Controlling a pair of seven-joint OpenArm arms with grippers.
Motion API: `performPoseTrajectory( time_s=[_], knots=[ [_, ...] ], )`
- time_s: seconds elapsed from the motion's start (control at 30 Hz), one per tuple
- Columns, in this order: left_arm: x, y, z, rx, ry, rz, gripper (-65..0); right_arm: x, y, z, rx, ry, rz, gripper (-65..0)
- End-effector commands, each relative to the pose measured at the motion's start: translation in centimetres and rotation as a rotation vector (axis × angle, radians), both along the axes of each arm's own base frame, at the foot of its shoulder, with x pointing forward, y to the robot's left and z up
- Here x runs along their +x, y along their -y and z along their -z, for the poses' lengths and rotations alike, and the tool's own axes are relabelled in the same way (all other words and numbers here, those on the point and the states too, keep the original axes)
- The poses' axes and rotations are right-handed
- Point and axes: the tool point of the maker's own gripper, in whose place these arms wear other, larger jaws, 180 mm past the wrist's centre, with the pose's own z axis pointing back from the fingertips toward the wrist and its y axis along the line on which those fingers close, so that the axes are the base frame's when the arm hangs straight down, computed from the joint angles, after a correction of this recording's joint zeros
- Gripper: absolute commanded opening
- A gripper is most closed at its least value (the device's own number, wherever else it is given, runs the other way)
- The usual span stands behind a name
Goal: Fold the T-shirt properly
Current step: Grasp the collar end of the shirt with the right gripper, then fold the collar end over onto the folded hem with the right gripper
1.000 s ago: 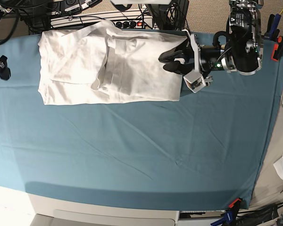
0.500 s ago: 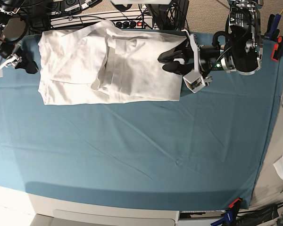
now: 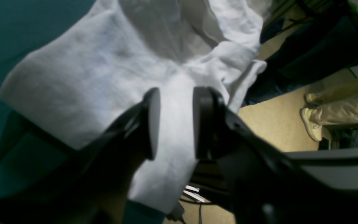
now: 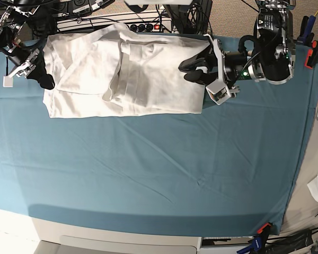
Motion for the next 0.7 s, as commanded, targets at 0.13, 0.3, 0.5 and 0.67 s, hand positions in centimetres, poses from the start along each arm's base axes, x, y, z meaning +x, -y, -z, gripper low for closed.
performPoseTrajectory(
  time_s=[0.13,0.3,0.5,0.67],
  knots=[
    [0.3,0.3,-1.2,-0.041,0.033,0.002,-45.7,-0.5,-1.0,0.4,0.032,-0.032,-0.027,-30.2],
    [0.3,0.3,-1.1,-0.037,0.033,0.002,-45.7,-0.1,-1.2,-0.7,-0.019,-0.006,-0.059,-30.2],
    [0.3,0.3,-1.1,-0.037,0.033,0.001,-45.6,-0.6,-1.1,-1.9,-0.302,-0.051,-0.189,-30.2],
    [0.3,0.2,-1.1,-0.035,0.034,0.000,-45.7,-0.7,-0.8,-2.3,-0.390,-0.070,-0.211,-30.3]
  ],
)
